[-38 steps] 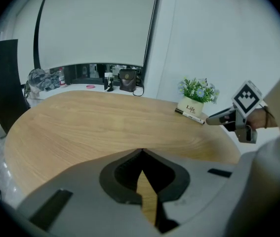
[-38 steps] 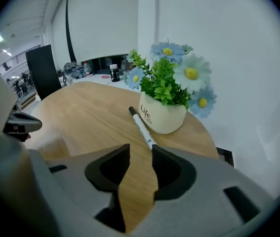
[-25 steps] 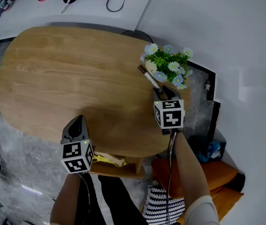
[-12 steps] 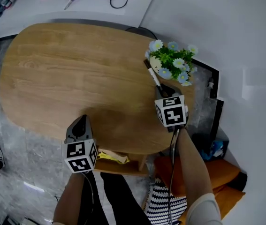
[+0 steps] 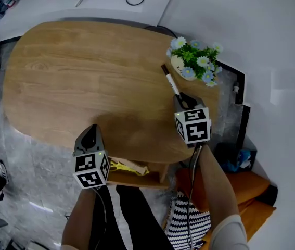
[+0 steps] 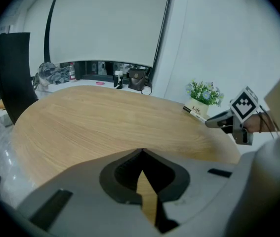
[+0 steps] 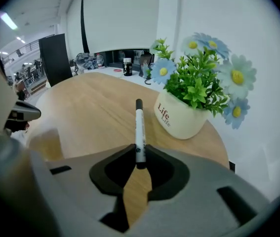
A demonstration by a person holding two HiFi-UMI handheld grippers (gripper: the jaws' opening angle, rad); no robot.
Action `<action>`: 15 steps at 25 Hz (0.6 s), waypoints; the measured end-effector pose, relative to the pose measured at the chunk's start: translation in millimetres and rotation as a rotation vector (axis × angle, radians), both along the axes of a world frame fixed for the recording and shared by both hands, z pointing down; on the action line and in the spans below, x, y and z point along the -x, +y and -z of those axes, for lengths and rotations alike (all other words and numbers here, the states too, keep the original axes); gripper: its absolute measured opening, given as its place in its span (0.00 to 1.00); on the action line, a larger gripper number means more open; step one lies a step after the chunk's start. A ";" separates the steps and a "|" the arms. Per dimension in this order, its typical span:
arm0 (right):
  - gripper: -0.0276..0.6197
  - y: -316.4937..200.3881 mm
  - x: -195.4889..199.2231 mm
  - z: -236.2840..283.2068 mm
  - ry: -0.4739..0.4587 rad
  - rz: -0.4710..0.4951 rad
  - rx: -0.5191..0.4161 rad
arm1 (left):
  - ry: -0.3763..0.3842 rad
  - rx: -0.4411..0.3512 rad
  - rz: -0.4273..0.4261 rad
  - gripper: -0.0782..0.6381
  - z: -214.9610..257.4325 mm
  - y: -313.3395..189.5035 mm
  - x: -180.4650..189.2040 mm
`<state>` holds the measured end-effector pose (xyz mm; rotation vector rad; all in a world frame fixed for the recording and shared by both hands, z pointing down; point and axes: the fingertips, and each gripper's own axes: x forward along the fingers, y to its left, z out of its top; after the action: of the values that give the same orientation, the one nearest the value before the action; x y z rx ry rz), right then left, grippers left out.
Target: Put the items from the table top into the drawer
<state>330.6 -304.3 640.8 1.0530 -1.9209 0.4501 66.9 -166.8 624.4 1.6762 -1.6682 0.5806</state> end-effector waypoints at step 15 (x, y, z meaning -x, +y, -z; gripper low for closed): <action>0.14 132.1 42.5 30.0 -0.038 0.019 0.052 | 0.038 0.033 -0.039 0.11 11.6 88.4 25.0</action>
<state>288.1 -172.2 610.8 0.9980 -1.9410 0.5104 41.9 -78.4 612.9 1.6892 -1.5936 0.5885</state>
